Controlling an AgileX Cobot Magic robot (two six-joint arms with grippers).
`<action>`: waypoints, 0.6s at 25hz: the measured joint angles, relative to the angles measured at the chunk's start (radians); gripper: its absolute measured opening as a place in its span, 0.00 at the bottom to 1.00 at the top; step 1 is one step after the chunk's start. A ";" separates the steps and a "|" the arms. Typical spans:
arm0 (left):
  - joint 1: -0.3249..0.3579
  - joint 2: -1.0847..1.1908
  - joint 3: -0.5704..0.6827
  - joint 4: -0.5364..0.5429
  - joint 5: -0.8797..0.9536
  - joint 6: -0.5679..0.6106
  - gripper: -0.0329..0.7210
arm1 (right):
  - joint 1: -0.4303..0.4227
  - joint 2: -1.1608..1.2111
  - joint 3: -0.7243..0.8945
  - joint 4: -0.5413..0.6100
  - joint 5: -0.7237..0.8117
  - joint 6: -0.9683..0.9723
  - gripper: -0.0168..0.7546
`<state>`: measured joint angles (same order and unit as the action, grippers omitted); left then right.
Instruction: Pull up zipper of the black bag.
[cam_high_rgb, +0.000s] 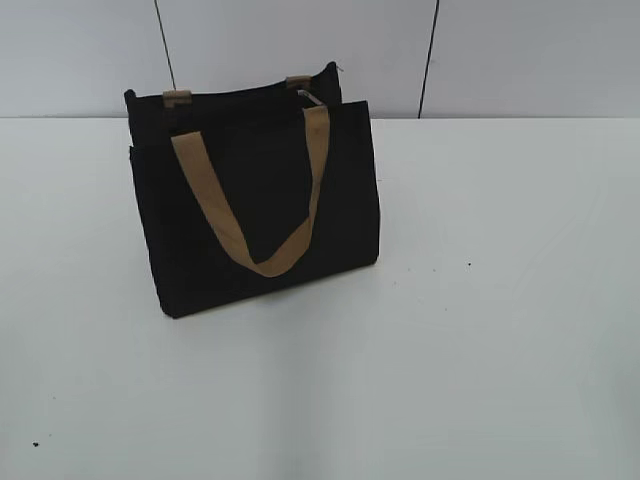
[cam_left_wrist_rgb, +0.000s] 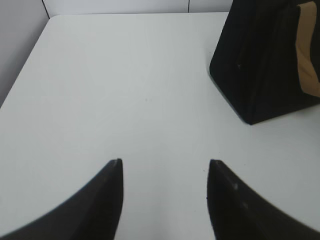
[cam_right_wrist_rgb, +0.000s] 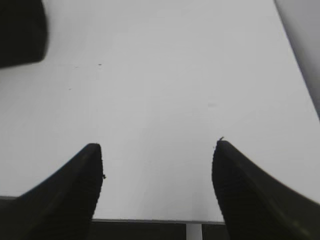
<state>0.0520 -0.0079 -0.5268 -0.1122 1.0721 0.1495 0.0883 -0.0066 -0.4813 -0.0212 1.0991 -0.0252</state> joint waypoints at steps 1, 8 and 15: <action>0.000 0.000 0.000 0.000 0.000 0.000 0.60 | -0.038 0.000 0.000 0.000 0.000 0.000 0.70; 0.000 0.000 0.000 0.000 0.000 0.000 0.59 | -0.111 0.000 0.000 0.000 0.000 0.000 0.70; 0.000 0.000 0.000 0.000 0.000 0.000 0.57 | -0.111 0.000 0.000 0.000 0.000 0.000 0.70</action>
<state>0.0520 -0.0079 -0.5268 -0.1122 1.0721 0.1495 -0.0228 -0.0066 -0.4813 -0.0212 1.0991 -0.0252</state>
